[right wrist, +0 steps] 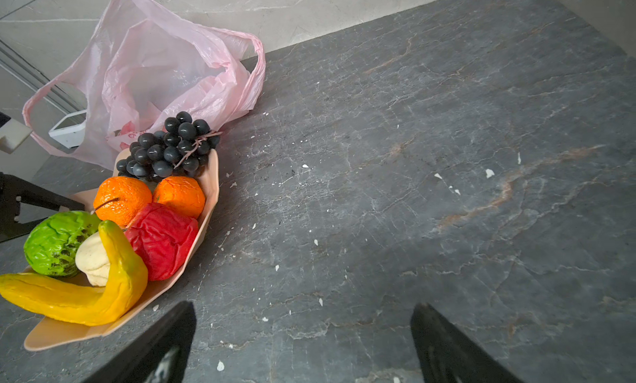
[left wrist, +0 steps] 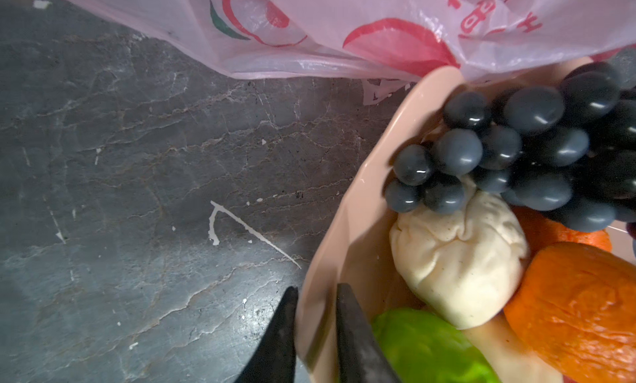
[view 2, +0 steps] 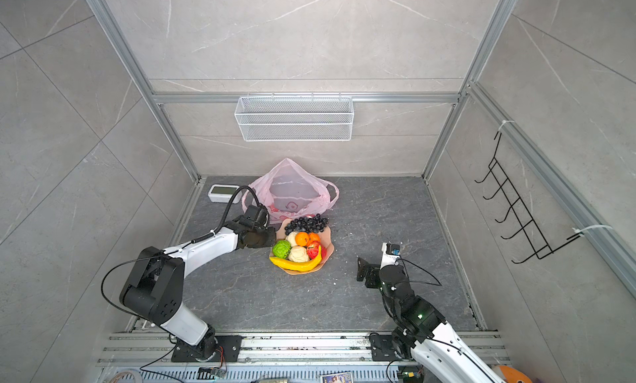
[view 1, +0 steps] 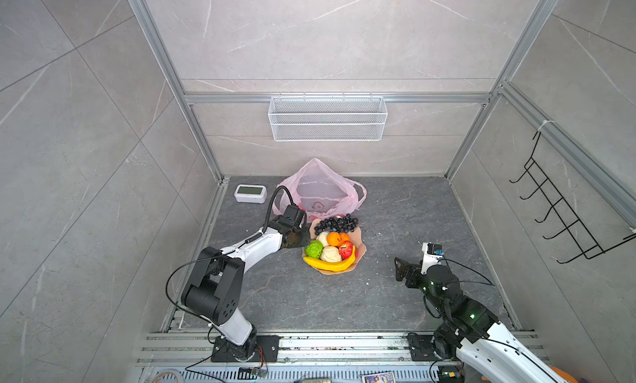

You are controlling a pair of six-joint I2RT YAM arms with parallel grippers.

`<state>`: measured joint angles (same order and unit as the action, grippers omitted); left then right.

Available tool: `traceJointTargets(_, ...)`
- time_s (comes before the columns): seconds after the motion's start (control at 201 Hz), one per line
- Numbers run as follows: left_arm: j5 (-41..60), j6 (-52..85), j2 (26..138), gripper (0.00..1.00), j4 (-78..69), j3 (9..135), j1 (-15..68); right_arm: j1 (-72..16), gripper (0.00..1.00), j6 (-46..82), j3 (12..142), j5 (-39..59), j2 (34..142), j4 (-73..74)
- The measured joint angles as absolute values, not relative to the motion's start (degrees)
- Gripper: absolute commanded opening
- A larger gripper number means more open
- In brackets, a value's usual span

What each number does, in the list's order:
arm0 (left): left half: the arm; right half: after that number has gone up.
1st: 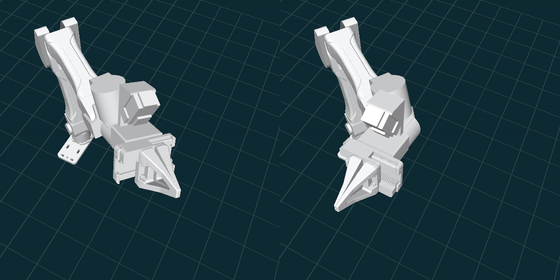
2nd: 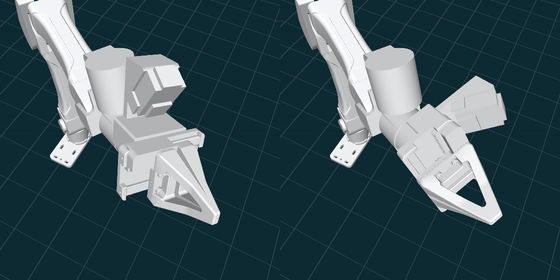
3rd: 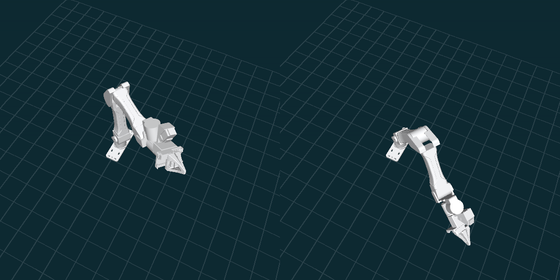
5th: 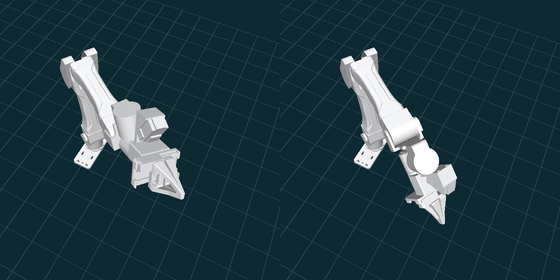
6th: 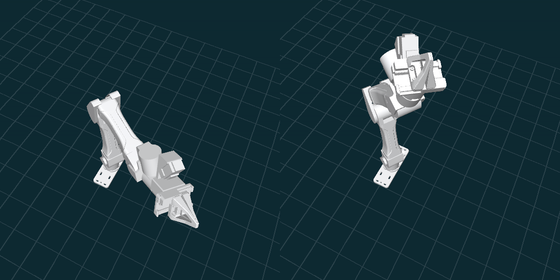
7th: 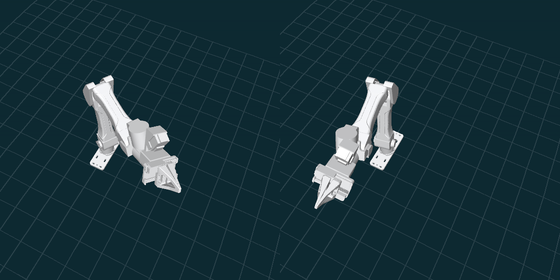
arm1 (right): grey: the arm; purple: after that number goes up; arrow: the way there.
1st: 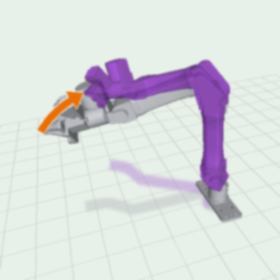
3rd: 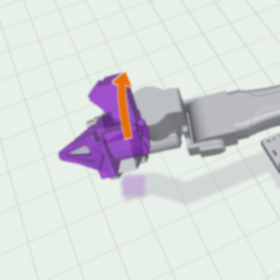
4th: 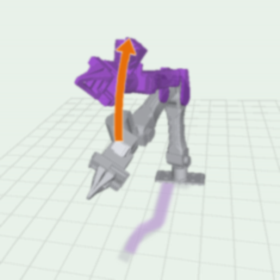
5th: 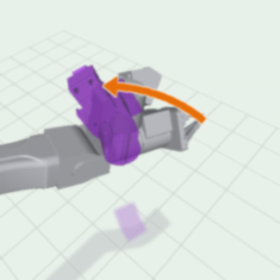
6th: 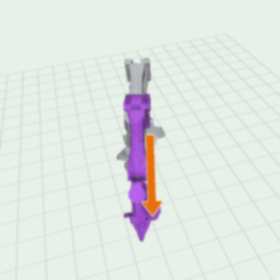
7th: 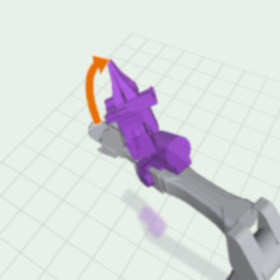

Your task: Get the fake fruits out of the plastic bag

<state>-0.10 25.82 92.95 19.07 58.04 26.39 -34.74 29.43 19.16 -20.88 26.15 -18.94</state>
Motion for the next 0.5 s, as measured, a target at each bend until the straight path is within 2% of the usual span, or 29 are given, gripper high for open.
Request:
traceJointTargets(0.259,-1.6,25.5,85.8,0.56,21.7,57.4,26.3,-34.7,1.0,30.2,24.9,-25.7,32.6,-21.1)
traceJointTargets(0.383,-6.2,25.6,77.8,0.59,22.9,56.3,26.3,-34.7,1.0,29.8,27.8,-29.5,37.4,-21.2)
traceJointTargets(0.468,-12.2,26.5,69.6,0.67,22.2,52.6,26.3,-34.7,1.0,28.5,29.3,-33.1,41.4,-20.7)
traceJointTargets(0.498,-14.8,26.9,66.2,0.78,22.0,50.5,26.3,-34.7,1.0,27.9,29.6,-34.5,42.6,-20.1)
